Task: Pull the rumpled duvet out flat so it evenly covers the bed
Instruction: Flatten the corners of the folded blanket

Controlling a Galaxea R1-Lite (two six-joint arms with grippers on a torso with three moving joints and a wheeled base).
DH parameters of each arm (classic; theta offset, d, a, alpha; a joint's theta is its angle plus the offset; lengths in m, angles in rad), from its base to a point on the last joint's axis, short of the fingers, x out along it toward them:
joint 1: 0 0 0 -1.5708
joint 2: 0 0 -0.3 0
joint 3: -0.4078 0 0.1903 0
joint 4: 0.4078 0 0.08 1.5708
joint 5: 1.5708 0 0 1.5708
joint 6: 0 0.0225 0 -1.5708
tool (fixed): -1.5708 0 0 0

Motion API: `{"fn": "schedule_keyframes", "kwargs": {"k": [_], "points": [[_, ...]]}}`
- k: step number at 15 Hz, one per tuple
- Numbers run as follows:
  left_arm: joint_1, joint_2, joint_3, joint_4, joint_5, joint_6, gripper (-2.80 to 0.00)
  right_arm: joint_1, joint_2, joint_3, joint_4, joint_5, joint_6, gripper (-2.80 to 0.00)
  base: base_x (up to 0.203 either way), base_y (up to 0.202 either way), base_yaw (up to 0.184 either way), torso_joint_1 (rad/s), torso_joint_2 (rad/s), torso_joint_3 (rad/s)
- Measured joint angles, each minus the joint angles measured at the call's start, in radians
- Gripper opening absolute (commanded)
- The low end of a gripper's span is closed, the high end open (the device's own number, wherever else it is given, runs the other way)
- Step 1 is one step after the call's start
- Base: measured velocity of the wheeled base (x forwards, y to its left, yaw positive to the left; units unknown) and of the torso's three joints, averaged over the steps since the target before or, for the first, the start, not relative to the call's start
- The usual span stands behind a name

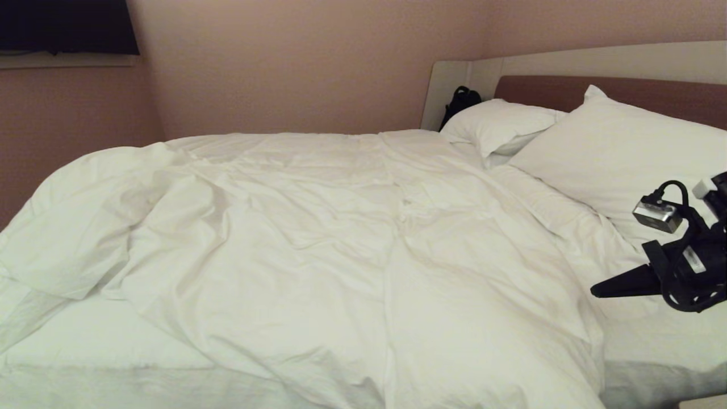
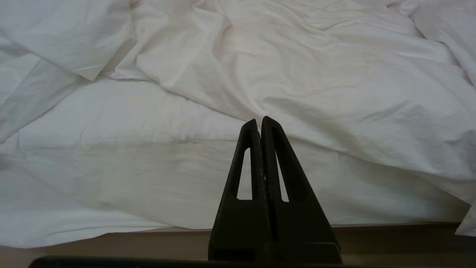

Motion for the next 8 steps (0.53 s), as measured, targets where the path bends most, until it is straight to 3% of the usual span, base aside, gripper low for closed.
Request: {"fn": "schedule_keyframes", "kwargs": {"k": [4, 8], "points": [[0.0, 0.0, 0.0, 0.0, 0.0, -0.001, -2.8, 0.068, -0.056, -0.011, -0.002, -0.073, 0.142, -2.8, 0.0, 0.0, 0.0, 0.0, 0.0, 0.0], [0.0, 0.0, 0.0, 0.0, 0.0, 0.0, -2.8, 0.109, -0.233, 0.039, 0.0, -0.194, 0.252, -2.8, 0.0, 0.0, 0.0, 0.0, 0.0, 0.0]]}}
